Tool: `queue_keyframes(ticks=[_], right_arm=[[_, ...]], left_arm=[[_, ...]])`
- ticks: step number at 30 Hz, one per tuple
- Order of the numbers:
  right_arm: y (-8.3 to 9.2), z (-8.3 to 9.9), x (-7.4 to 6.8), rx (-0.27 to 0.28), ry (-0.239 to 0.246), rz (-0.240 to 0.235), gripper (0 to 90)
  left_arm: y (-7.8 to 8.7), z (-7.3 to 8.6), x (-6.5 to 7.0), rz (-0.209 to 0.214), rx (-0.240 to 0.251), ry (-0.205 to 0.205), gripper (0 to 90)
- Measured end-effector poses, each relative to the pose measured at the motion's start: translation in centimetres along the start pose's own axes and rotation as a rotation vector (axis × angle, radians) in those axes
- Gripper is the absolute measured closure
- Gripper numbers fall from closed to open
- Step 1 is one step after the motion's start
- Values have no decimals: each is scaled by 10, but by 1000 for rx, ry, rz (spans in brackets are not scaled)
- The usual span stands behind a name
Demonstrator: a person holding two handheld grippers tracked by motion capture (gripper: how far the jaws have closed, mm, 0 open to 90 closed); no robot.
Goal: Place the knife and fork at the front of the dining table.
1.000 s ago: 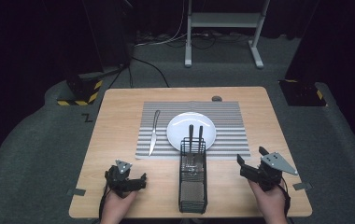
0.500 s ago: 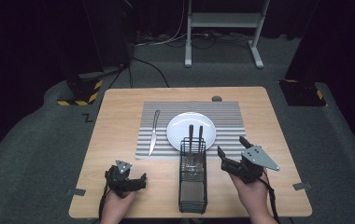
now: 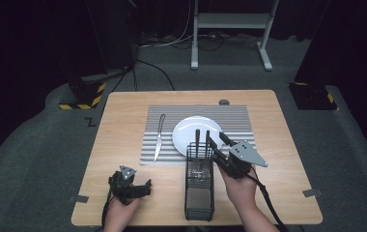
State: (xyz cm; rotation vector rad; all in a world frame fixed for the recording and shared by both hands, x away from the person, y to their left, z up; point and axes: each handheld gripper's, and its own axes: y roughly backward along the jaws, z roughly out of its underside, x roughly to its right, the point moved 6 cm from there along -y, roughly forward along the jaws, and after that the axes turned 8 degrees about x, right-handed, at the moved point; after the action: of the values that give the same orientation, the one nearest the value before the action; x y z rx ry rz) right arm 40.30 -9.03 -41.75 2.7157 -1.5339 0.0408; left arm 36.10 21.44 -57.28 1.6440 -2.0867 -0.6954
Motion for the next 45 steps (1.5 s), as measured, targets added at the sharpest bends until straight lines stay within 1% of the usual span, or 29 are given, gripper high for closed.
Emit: queue_keyframes(ticks=[1, 2, 3, 4, 5, 6, 12, 14, 16, 20, 23, 25, 28, 32, 33, 34, 37, 42, 43, 45], right_arm=[[-3, 1, -1, -3, -14, -7, 605], [-3, 1, -1, -3, -14, -7, 605], [-6, 2, -1, -7, -27, -14, 620], [-14, 6, -2, -22, -62, -26, 657], [-14, 6, -2, -22, -62, -26, 657], [-19, 10, -4, -30, -90, -44, 684], [-25, 17, -7, -45, -110, -52, 753], [-25, 18, -7, -43, -108, -53, 764], [-24, 18, -8, -31, -100, -55, 816], [-23, 18, -10, -19, -107, -66, 833], [-22, 17, -10, -13, -99, -73, 878], [-19, 17, -12, -1, -90, -81, 881], [-17, 16, -11, 9, -92, -88, 883], [-14, 7, -10, 43, -98, -99, 884], [-14, 7, -10, 43, -98, -99, 884], [-11, 2, -10, 55, -88, -96, 886], [-9, -1, -11, 67, -87, -96, 886], [-4, -16, -13, 99, -89, -96, 886], [-4, -16, -13, 99, -89, -96, 886], [0, -23, -14, 116, -89, -103, 886]], left_arm=[[0, 0, 0, 0, 0, 0, 0], [0, 0, 0, 0, 0, 0, 0], [0, 0, 0, 0, 0, 0, 0], [0, 0, 0, 0, 0, 0, 0], [0, 0, 0, 0, 0, 0, 0], [0, 0, 0, 0, 0, 0, 0], [0, 0, 0, 1, 0, -2, 0], [0, 0, 0, 0, 0, 0, 0], [0, 0, 0, 1, 0, 0, 0], [0, 0, 0, 0, 2, 2, 0], [0, 0, 0, 0, 3, 3, 0], [0, 0, 0, 0, 3, 3, 0], [0, 0, 0, 0, 3, 3, 0], [0, 0, 0, 0, 3, 3, 0], [0, 0, 0, 0, 3, 3, 0], [0, 0, 0, 0, 3, 3, 0], [0, 0, 0, 0, 3, 3, 0], [0, 0, 0, -1, 3, 3, 1], [0, 0, 0, -1, 3, 3, 2], [0, 0, 0, -1, 2, 3, 2]])
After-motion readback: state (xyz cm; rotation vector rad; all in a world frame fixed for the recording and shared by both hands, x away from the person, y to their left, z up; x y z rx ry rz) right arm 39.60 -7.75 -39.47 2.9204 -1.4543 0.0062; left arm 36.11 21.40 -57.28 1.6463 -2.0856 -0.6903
